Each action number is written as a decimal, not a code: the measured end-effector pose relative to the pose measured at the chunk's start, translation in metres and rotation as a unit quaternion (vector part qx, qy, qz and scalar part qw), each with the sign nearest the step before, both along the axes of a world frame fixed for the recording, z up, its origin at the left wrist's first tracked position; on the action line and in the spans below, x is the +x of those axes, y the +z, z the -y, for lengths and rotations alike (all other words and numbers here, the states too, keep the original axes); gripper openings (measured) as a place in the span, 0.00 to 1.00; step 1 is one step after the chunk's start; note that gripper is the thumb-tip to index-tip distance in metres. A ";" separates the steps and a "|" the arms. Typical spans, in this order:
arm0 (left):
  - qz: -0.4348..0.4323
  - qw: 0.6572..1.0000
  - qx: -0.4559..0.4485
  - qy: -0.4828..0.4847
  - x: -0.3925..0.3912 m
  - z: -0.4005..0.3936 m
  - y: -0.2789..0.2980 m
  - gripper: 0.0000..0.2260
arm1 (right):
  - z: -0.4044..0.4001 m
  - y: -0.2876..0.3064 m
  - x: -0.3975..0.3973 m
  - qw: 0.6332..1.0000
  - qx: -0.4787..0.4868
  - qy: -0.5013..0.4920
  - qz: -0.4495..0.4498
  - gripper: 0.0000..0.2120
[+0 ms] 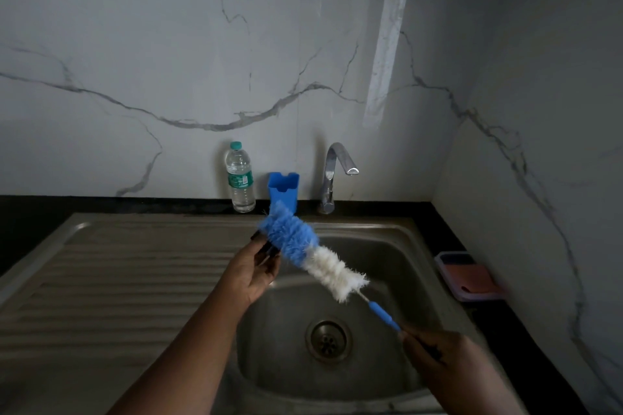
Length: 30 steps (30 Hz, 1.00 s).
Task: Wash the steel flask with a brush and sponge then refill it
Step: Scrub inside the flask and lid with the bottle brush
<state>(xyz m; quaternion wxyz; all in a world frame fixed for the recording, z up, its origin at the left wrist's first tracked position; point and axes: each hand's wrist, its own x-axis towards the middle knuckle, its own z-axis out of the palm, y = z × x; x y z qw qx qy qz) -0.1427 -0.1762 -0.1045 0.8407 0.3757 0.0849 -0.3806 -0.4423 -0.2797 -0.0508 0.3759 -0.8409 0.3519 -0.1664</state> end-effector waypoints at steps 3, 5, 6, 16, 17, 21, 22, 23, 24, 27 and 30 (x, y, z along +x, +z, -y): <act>0.014 1.000 -0.002 0.000 0.000 -0.004 -0.002 0.20 | -0.002 -0.008 0.003 1.000 0.003 0.007 0.004 0.18; 0.007 1.000 -0.010 0.003 0.000 -0.006 -0.003 0.19 | -0.005 -0.010 0.005 1.000 0.002 0.014 0.007 0.15; 0.000 1.000 -0.014 0.007 0.000 -0.007 -0.004 0.18 | -0.006 -0.010 0.006 1.000 0.008 0.017 0.009 0.12; 0.016 0.998 -0.062 0.025 0.001 -0.005 0.007 0.15 | -0.011 -0.012 0.012 0.999 0.010 0.031 0.003 0.12; 0.014 0.997 -0.065 0.027 0.002 -0.005 0.008 0.15 | -0.009 -0.013 0.013 0.999 0.013 0.029 0.002 0.11; -0.010 0.997 -0.066 0.034 0.003 -0.003 0.003 0.17 | -0.011 -0.013 0.012 0.999 0.022 0.025 0.014 0.10; -0.015 0.997 -0.073 0.036 0.003 -0.002 0.003 0.17 | -0.013 -0.011 0.011 0.999 0.028 0.027 0.016 0.11; -0.018 0.996 -0.082 0.039 0.002 -0.002 0.003 0.17 | -0.015 -0.010 0.011 0.999 0.030 0.029 0.016 0.14; -0.026 0.995 -0.086 0.044 0.002 -0.001 0.003 0.17 | -0.016 -0.009 0.011 0.999 0.029 0.027 0.017 0.17; -0.049 0.993 -0.094 0.050 0.002 0.001 0.004 0.20 | -0.017 -0.008 0.010 0.999 0.025 0.006 0.025 0.22; -0.031 0.995 -0.090 0.023 0.002 0.003 0.006 0.22 | -0.017 -0.008 0.009 1.000 0.025 0.000 0.018 0.26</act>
